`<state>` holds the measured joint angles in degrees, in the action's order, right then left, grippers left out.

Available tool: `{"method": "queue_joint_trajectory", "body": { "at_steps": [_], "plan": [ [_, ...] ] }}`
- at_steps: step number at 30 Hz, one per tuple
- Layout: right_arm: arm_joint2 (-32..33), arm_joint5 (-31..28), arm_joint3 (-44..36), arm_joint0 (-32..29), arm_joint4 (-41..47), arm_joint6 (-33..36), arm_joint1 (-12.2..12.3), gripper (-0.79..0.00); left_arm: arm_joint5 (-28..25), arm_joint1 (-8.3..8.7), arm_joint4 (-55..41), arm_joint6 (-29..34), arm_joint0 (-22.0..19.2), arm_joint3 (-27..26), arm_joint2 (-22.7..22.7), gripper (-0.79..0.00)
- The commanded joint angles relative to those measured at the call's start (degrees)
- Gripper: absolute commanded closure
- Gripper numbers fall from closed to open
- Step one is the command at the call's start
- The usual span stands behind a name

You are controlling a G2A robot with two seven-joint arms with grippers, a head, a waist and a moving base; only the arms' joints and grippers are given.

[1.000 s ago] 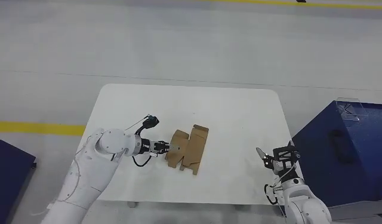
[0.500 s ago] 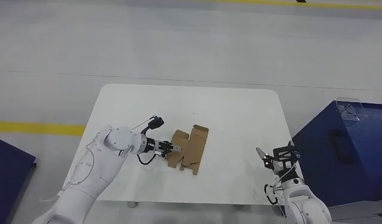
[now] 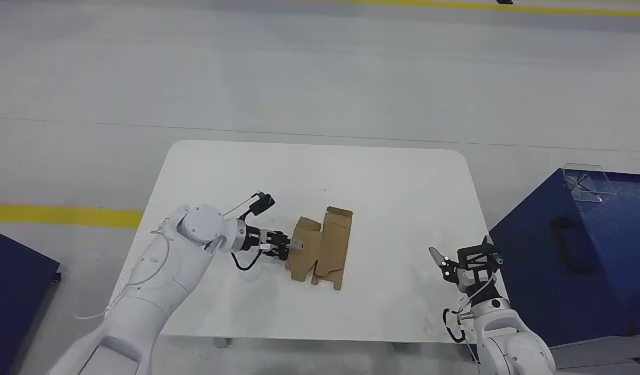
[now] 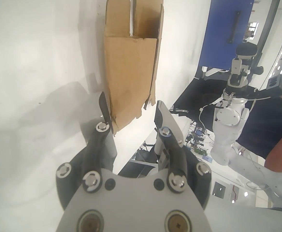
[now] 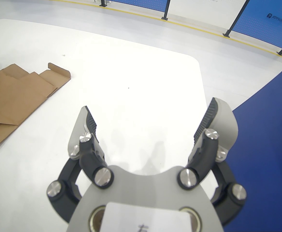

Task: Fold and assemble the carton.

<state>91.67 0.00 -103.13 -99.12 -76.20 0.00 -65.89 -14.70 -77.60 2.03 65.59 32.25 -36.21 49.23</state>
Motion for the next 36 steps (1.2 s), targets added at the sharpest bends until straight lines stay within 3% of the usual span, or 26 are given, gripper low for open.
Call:
{"method": "queue_joint_trajectory", "body": {
  "at_steps": [1, 9, 13, 14, 15, 22, 30, 36],
  "plan": [
    [0.0, 0.0, 0.0, 0.0, 0.0, 0.0, 0.0, -0.785, -0.2, -0.61, 0.3, -1.1, -0.7, 1.5, -0.9, -0.363],
    [0.0, 0.0, 0.0, 0.0, 0.0, 0.0, 0.0, -0.785, -0.8, -2.91, -0.2, -2.9, -2.2, 6.0, -3.4, -0.376],
    [0.0, 0.0, 0.0, 0.0, 0.0, 0.0, 0.0, -0.785, -1.8, -3.88, -2.2, -2.0, -2.7, 8.4, -3.7, -0.262],
    [0.0, 0.0, 0.0, 0.0, 0.0, 0.0, 0.0, -0.785, -2.3, -4.08, -3.0, -1.5, -2.8, 9.0, -3.6, -0.169],
    [0.0, 0.0, 0.0, 0.0, 0.0, 0.0, 0.0, -0.785, -2.7, -4.27, -3.7, -1.1, -2.9, 9.6, -3.6, 0.000],
    [0.0, 0.0, 0.0, 0.0, 0.0, 0.0, 0.0, -0.785, -6.5, -4.82, -8.1, 2.0, -4.1, 13.3, -2.2, 0.000],
    [0.0, 0.0, 0.0, 0.0, 0.0, 0.0, 0.0, -0.785, -12.4, -3.06, -16.9, 11.1, -3.9, 11.1, 2.8, 0.000],
    [0.0, 0.0, 0.0, 0.0, 0.0, 0.0, 0.0, -0.785, -9.4, 0.33, -20.0, 14.6, 0.7, -1.6, 7.1, 0.000]
  ]
}}
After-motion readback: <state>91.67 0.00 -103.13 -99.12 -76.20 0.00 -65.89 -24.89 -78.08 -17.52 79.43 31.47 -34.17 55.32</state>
